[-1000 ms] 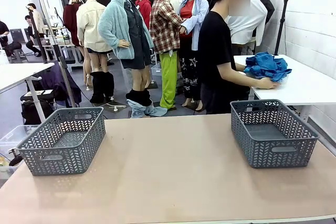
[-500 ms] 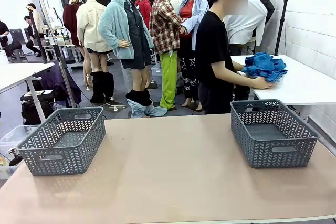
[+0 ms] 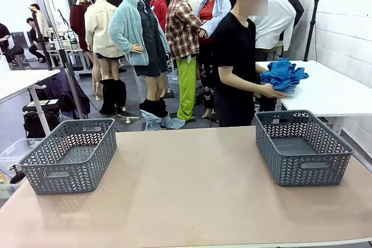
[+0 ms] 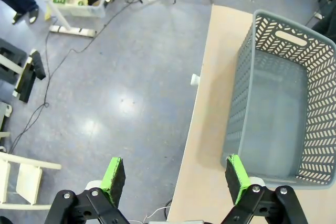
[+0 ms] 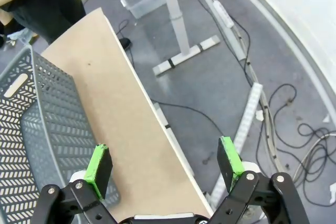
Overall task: Sort the tops and bottoms.
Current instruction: Lift clothes from the center of the table with your left hand.
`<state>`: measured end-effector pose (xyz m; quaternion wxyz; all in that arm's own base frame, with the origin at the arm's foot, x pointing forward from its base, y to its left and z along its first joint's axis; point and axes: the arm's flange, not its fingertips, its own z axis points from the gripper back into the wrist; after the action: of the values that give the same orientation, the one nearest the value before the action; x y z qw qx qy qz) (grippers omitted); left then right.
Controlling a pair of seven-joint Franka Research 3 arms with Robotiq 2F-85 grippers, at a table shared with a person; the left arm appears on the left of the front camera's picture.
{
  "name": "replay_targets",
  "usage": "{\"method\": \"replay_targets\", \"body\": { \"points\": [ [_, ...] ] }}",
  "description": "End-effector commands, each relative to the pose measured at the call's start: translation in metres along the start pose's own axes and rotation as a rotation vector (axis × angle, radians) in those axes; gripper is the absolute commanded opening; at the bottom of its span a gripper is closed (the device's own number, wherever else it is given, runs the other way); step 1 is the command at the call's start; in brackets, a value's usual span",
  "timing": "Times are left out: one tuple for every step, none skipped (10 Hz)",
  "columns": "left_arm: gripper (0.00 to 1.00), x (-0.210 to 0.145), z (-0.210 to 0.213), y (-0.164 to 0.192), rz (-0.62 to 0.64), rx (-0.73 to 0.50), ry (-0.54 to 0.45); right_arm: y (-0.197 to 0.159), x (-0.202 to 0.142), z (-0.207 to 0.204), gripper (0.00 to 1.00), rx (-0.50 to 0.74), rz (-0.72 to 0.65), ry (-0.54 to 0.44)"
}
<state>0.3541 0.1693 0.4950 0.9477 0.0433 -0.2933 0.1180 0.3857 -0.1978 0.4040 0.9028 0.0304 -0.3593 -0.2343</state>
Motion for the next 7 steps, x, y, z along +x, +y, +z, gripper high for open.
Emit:
{"method": "replay_targets", "body": {
  "points": [
    [1.00, -0.0016, 0.0000, 0.0013, -0.009, 0.013, 0.007, 0.0024, 0.0015, 0.0039, 1.00, -0.006, 0.002, 0.000],
    [1.00, -0.0016, 0.0000, 0.0013, -0.009, 0.013, 0.007, 0.0024, 0.0015, 0.0039, 1.00, -0.006, 0.002, 0.000],
    [1.00, -0.0016, 0.0000, 0.0013, -0.009, 0.013, 0.007, 0.0024, 0.0015, 0.0039, 1.00, -0.006, 0.002, 0.000],
    [1.00, -0.0016, 0.0000, 0.0013, -0.009, 0.013, 0.007, 0.0024, 0.0015, 0.0039, 1.00, -0.006, 0.002, 0.000],
    [1.00, -0.0016, 0.0000, 0.0013, -0.009, 0.013, 0.007, 0.0024, 0.0015, 0.0039, 1.00, -0.006, 0.002, 0.000],
    [1.00, -0.0016, 0.0000, 0.0013, -0.009, 0.013, 0.007, 0.0024, 0.0015, 0.0039, 1.00, -0.006, 0.002, 0.000],
    [1.00, -0.0016, 0.0000, 0.0013, -0.009, 0.013, 0.007, 0.0024, 0.0015, 0.0039, 1.00, -0.006, 0.002, 0.000]
  ]
}}
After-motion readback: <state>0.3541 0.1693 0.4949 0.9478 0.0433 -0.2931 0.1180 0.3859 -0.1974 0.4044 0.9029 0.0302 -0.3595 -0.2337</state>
